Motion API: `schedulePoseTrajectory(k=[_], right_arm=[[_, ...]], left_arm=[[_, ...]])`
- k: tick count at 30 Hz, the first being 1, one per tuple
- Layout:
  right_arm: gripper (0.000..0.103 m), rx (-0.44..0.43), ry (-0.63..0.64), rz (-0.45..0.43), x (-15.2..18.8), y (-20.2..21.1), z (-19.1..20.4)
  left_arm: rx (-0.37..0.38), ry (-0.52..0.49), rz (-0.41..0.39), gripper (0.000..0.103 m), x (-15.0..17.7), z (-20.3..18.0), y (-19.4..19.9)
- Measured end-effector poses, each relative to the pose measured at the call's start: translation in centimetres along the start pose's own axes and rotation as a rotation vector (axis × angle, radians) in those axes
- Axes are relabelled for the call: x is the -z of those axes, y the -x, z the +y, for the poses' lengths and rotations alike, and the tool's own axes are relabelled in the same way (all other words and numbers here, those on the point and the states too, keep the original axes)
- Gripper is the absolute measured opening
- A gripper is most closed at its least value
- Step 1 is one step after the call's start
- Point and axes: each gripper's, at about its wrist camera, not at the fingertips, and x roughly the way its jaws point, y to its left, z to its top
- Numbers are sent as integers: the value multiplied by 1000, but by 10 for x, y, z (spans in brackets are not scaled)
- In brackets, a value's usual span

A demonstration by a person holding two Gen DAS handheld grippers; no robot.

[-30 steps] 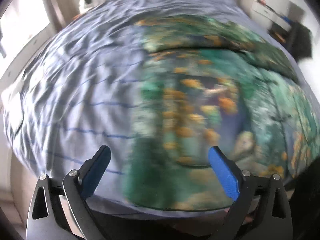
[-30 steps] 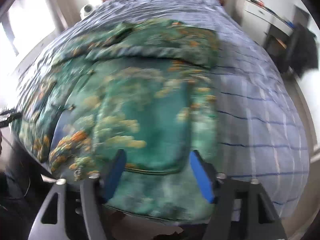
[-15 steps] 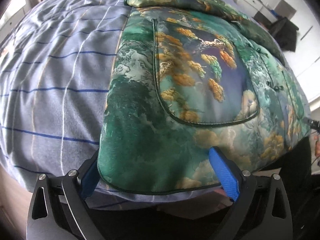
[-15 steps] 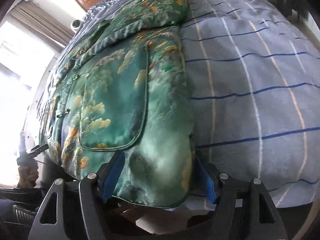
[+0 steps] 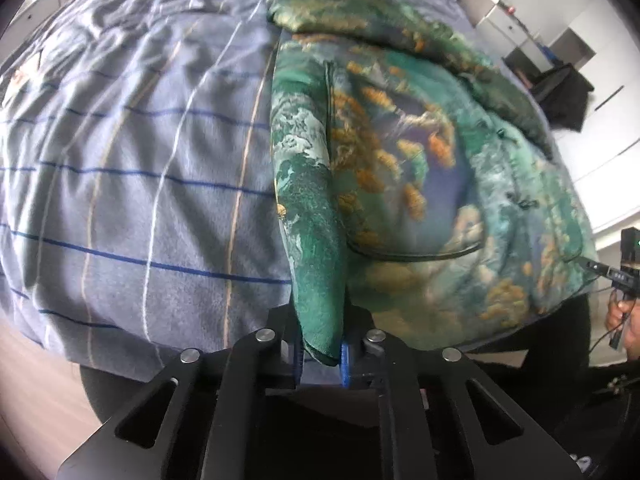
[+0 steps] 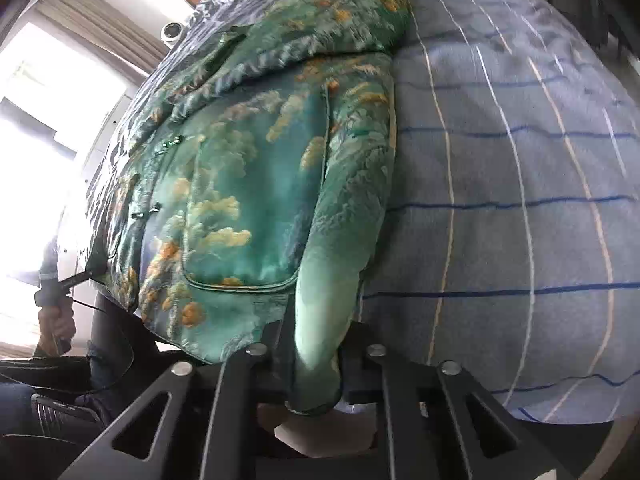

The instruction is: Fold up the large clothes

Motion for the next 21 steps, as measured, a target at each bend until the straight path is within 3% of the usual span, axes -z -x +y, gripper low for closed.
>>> schedulePoseTrajectory(k=[5, 11, 21], right_arm=[[14, 5, 37, -16, 0, 20, 10], [14, -8, 38, -1, 1, 29, 7], [13, -39, 23, 70, 28, 56, 13]], left_arm=[[18, -42, -38, 8, 6, -5, 25], [13, -60, -21, 8, 15, -10, 26], [16, -143, 81, 8, 52, -18, 56]])
